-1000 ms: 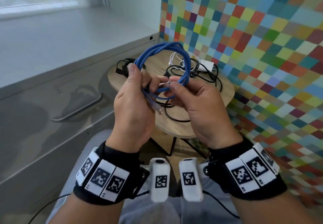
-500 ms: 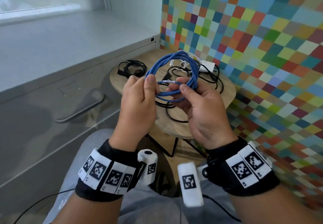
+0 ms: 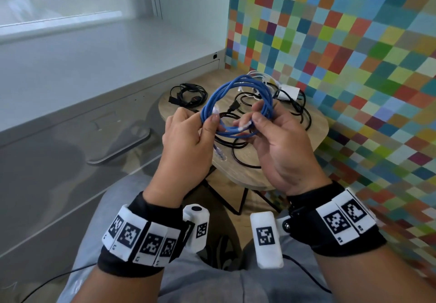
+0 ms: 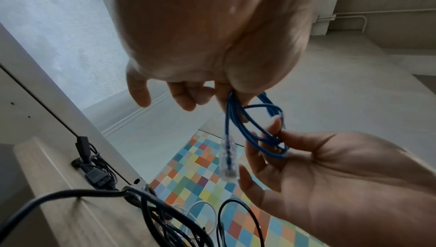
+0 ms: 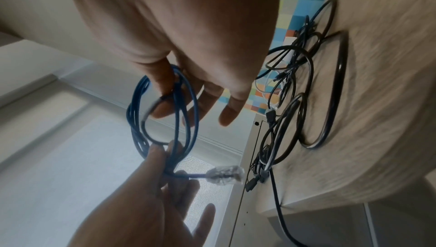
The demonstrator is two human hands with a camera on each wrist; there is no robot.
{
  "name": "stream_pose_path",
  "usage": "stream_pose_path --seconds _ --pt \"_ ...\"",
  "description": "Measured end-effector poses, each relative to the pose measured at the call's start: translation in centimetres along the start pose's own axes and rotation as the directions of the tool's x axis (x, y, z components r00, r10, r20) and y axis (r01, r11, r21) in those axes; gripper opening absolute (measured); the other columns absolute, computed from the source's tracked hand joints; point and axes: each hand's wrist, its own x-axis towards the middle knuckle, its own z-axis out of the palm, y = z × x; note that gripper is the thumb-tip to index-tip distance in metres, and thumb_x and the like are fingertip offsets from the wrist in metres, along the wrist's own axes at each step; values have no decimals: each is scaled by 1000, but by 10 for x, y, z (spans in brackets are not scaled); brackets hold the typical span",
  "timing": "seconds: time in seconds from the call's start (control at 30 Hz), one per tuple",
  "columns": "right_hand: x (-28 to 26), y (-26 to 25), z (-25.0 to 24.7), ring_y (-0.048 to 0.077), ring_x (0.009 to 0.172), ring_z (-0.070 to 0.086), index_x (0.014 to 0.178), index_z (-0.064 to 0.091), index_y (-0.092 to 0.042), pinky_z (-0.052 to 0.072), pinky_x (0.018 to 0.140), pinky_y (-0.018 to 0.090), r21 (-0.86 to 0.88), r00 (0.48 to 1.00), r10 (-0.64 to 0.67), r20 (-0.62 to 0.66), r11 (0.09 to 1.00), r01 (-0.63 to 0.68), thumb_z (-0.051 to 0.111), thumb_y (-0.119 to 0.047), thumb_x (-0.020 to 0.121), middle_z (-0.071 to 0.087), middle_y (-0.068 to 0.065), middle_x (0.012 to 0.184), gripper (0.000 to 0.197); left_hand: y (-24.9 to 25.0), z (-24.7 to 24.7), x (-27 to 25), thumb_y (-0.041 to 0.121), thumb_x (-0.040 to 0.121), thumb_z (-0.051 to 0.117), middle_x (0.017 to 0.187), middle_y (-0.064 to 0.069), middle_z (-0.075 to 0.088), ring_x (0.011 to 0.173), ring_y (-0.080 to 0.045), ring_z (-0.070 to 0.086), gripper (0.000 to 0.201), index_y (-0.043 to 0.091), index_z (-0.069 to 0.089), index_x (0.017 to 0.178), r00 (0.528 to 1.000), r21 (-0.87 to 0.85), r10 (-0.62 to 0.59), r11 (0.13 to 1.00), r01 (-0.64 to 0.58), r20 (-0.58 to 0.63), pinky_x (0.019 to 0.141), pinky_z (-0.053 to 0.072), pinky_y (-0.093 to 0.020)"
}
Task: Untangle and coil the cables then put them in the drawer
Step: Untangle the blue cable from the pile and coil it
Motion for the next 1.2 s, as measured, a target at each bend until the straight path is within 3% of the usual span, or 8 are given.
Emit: stream_pose_path --seconds 0.13,0.2,0.33,0.43,0.53,0.63,1.0,1.2 --pt "-1 1 7 30 87 54 115 54 -10 53 93 35 9 995 43 91 999 -44 48 -12 97 51 3 69 19 -8 -6 -3 39 108 45 55 14 48 53 -5 42 37 23 65 82 995 -158 -88 983 94 44 56 40 -28" --pt "-2 2 11 29 88 54 120 54 -11 55 93 32 -34 986 61 156 998 -56 59 -11 90 51 5 76 30 -11 -12 -6 36 109 45 50 11 41 48 -9 35 39 10 66 88 986 -266 -150 950 162 68 49 32 -28" --pt "-1 7 17 29 96 50 128 53 -14 53 97 34 -78 956 72 285 996 -52 63 2 83 48 3 79 48 -14 -19 -14 31 110 45 55 1 47 54 -25 43 35 14 65 87 978 -451 -195 868 206 72 55 36 -39" --pt "3 8 22 25 102 62 136 53 -17 53 99 35 -90 939 79 334 995 -52 63 2 85 57 4 85 56 -16 -27 -16 24 110 44 59 -3 50 53 -22 47 34 11 66 87 980 -528 -198 830 182 27 54 41 -31" --pt "6 9 25 23 112 70 139 54 -22 56 102 42 -216 947 64 315 976 6 66 8 90 73 6 106 58 -23 -41 -15 23 110 44 68 -14 48 54 -20 47 32 7 65 91 974 -601 -220 786 145 -53 56 42 -28" --pt "5 8 26 34 107 72 134 59 -16 58 99 51 -260 971 47 236 966 16 63 11 94 75 9 102 49 -31 -59 -15 27 110 46 66 -7 53 59 -24 47 33 11 68 91 965 -556 -214 826 96 -152 62 40 -39" --pt "4 12 48 20 91 67 111 74 -22 59 76 34 -194 985 83 152 980 -52 71 -13 89 65 10 106 24 -31 -54 -23 21 110 45 60 -12 54 56 -22 50 31 13 67 91 973 -403 -94 915 1 -211 55 43 -36" --pt "7 14 45 22 96 75 106 70 -8 61 80 30 -82 986 103 134 992 -92 56 9 98 75 11 98 23 -25 -37 -23 22 110 45 60 -6 58 55 -24 54 30 16 66 90 988 -411 -73 911 11 -137 56 48 -44"
